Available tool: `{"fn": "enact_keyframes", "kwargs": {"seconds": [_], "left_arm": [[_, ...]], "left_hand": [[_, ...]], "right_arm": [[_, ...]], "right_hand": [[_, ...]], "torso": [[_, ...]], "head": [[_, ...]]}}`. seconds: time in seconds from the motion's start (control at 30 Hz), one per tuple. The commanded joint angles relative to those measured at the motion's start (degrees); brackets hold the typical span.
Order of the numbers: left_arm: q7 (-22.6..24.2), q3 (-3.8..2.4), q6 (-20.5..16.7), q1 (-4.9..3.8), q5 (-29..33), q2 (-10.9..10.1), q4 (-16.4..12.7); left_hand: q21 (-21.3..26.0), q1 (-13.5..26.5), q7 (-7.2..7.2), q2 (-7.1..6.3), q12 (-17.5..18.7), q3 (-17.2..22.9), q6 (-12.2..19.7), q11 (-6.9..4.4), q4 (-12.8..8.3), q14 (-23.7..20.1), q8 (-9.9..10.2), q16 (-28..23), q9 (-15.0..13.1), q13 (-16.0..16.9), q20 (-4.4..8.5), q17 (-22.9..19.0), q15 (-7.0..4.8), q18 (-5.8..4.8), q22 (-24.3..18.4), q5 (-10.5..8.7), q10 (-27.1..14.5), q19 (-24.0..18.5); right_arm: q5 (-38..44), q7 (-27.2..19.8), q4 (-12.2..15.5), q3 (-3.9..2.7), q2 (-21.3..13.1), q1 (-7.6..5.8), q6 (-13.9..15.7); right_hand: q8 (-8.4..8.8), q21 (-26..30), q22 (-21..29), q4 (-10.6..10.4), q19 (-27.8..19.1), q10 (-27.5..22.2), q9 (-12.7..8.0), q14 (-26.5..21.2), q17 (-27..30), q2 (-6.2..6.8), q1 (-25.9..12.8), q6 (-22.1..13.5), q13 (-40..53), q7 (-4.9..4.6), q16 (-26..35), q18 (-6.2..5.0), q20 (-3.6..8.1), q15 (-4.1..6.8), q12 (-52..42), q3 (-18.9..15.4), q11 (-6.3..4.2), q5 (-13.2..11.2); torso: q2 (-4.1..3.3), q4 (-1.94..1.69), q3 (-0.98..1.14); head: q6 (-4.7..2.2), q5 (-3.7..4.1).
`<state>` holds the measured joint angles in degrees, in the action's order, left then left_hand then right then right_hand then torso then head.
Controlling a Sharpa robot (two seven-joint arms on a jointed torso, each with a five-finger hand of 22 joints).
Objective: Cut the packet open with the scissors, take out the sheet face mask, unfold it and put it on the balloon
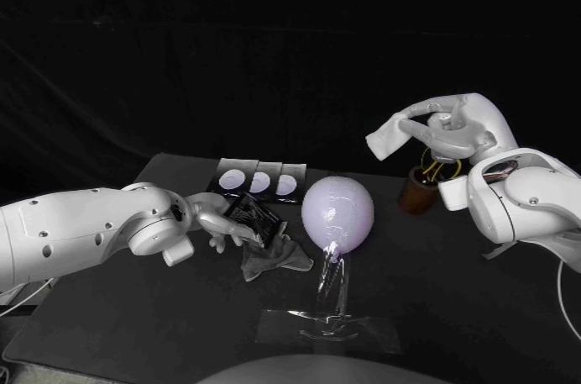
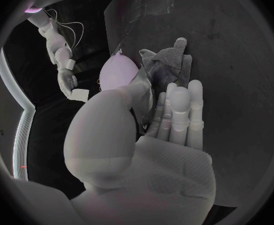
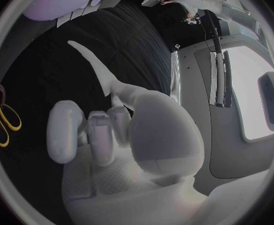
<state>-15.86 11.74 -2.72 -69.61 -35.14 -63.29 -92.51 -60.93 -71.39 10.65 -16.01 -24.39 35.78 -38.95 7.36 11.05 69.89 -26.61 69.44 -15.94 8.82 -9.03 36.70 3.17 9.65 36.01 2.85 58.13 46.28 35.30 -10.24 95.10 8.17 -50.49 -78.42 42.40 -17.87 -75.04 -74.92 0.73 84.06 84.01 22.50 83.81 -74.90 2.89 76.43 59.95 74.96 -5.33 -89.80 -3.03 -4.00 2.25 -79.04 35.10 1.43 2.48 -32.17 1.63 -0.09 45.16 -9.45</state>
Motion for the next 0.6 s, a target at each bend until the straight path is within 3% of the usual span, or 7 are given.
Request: {"fn": "enact_keyframes", "kwargs": {"seconds": [0.03,0.1,0.13,0.23,0.33,0.47,0.6], "left_arm": [[-2.04,-0.01,-0.37,-0.02,-0.9,0.05,-0.2],[-2.24,-0.01,-0.27,-0.01,-1.15,-0.18,-0.15],[-2.28,-0.02,-0.13,-0.01,-1.25,-0.36,-0.09],[-2.35,-0.06,0.64,-0.01,-1.47,-1.06,0.02],[-2.32,-0.19,2.55,-0.04,-1.67,-2.25,0.2],[-2.91,-0.58,5.79,-0.23,-2.23,-3.51,0.82],[-3.76,-0.92,8.42,-0.58,-3.08,-4.67,1.7]], "left_hand": [[0.98,-1.68,0.87,0.76,0.08,-2.64,0.79,-0.14,1.3,-0.45,-0.65,-0.25,-0.14,-0.19,0.0,-0.44,0.02,0.93,-0.78,-0.23,-0.47,0.81],[1.56,-2.19,0.93,0.24,0.11,-5.28,1.25,0.12,2.36,-0.57,-1.03,-0.31,-0.15,-0.37,-0.01,-0.8,0.06,0.92,-1.25,-0.12,-0.8,1.22],[2.12,-3.4,0.99,1.08,-0.03,-7.53,1.62,0.03,3.47,-0.59,-1.49,-0.29,-0.16,-0.49,-0.05,-0.99,0.11,0.92,-1.71,-0.23,-0.86,1.62],[2.98,-5.74,1.05,1.22,-0.24,-12.36,2.44,0.12,5.35,-0.58,-2.29,-0.17,-0.1,-0.76,-0.04,-1.29,0.15,0.92,-2.43,-0.11,-1.15,2.35],[4.12,-7.78,1.51,2.99,-0.24,-21.52,4.24,0.61,5.77,-1.02,-3.62,-0.1,0.14,-1.35,-0.3,-2.14,0.55,0.88,-3.36,-0.1,-2.45,3.1],[4.87,-8.39,2.02,3.76,0.04,-26.62,5.81,1.03,5.9,-2.19,-4.66,-0.52,0.32,-1.88,-0.62,-3.83,1.0,0.84,-3.89,-0.03,-4.08,3.1],[5.14,-8.61,2.26,3.99,0.06,-28.41,6.39,1.33,5.91,-2.64,-5.36,-0.59,0.33,-2.09,-0.81,-4.45,1.2,0.86,-4.09,-0.03,-4.72,3.14]], "right_arm": [[0.24,-0.25,-0.05,-0.01,0.05,0.0,-0.88],[0.24,-0.22,-0.03,0.0,0.03,0.0,-0.9],[0.24,-0.21,-0.02,0.01,0.01,0.0,-0.9],[0.24,-0.18,0.03,0.03,-0.07,0.01,-0.93],[0.24,-0.15,0.06,0.07,-0.19,0.02,-0.96],[0.24,-0.12,-0.01,0.1,-0.23,0.08,-1.0],[0.24,-0.07,-0.1,0.14,-0.24,0.14,-1.07]], "right_hand": [[-0.27,-0.24,-11.22,0.44,0.32,0.33,1.75,6.19,-15.1,-0.27,-0.13,0.3,7.37,-0.19,-0.2,0.09,0.44,0.39,0.2,-0.05,-0.46,0.33],[-0.27,-0.24,-11.22,0.44,0.32,0.33,1.75,6.19,-15.1,-0.27,-0.13,0.3,7.37,-0.19,-0.2,0.09,0.44,0.39,0.2,-0.05,-0.46,0.33],[-0.27,-0.24,-11.22,0.44,0.32,0.33,1.75,6.19,-15.1,-0.27,-0.13,0.3,7.37,-0.19,-0.2,0.09,0.44,0.39,0.2,-0.05,-0.46,0.33],[-0.27,-0.24,-11.22,0.44,0.32,0.33,1.75,6.19,-15.1,-0.27,-0.13,0.3,7.37,-0.19,-0.2,0.09,0.44,0.39,0.2,-0.05,-0.46,0.33],[-0.27,-0.24,-11.22,0.44,0.32,0.33,1.75,6.19,-15.1,-0.27,-0.13,0.3,7.37,-0.19,-0.2,0.09,0.44,0.39,0.2,-0.05,-0.46,0.33],[-0.27,-0.24,-11.22,0.44,0.32,0.33,1.75,6.19,-15.1,-0.27,-0.13,0.3,7.37,-0.19,-0.2,0.09,0.44,0.39,0.2,-0.05,-0.46,0.33],[-0.27,-0.24,-11.22,0.44,0.32,0.33,1.75,6.19,-15.1,-0.27,-0.13,0.3,7.37,-0.19,-0.2,0.09,0.44,0.39,0.2,-0.05,-0.46,0.33]], "torso": [[0.03,-0.04,-0.03],[0.07,-0.04,-0.02],[0.07,-0.04,-0.03],[0.03,-0.04,-0.04],[0.03,-0.09,-0.08],[0.06,-0.12,-0.08],[0.06,-0.09,-0.07]], "head": [[-0.07,0.05],[-0.15,0.06],[-0.15,0.06],[-0.2,0.15],[-0.38,0.49],[-0.47,0.5],[-0.53,0.56]]}}
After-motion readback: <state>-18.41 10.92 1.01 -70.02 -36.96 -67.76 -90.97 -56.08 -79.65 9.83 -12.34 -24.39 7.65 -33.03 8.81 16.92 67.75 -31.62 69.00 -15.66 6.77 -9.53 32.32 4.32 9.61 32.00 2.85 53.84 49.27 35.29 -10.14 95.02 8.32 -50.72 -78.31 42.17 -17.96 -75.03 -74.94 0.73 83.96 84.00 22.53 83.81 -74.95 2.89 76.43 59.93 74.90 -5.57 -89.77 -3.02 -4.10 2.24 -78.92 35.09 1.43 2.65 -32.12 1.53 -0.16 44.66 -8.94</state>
